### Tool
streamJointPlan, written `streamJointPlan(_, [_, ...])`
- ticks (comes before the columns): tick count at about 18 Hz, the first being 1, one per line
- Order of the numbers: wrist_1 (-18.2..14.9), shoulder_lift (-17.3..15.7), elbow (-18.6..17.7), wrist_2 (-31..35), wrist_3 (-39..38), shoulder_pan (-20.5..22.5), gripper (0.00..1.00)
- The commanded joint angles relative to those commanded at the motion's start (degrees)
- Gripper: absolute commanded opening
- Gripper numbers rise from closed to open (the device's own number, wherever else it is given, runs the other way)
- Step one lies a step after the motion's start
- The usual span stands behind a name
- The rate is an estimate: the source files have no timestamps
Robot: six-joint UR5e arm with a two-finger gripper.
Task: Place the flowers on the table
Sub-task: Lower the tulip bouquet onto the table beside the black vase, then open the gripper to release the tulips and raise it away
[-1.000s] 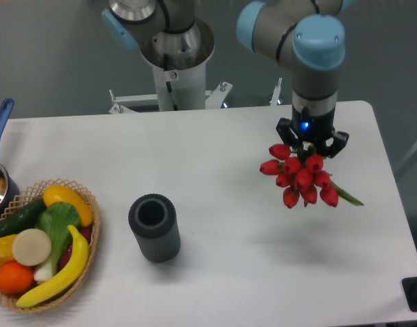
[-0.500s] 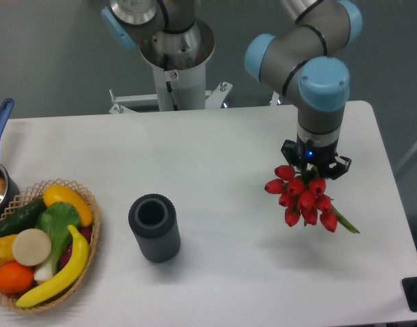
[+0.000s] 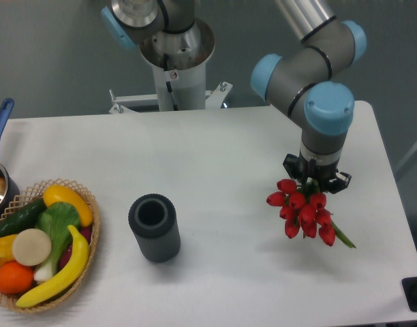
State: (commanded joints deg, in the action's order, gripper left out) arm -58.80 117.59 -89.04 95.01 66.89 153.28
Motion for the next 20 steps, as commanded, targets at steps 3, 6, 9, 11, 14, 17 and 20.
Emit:
streamJointPlan(3, [0.17,1.5,0.53,0.09,-0.26,-0.7,0.44])
streamJointPlan(6, [0.17,2.55,0.97,0.09,-0.35,-0.79,0.44])
streamJointPlan(9, [0.35,3.61,1.06,0.09,-0.35,-1.32,0.44])
streamJointPlan(11, [0.35,3.79,0.97,0.09,-0.35,-1.41,0.45])
streamJointPlan(14, [0.44,3.96,1.06,0.09,0.09,-1.41,0.59])
streamJointPlan(17, [2.01,3.96,1.06,0.0,0.17,-1.41,0.89])
streamJointPlan(20, [3.51,3.88,0.8,0.0,0.17,-1.32,1.0])
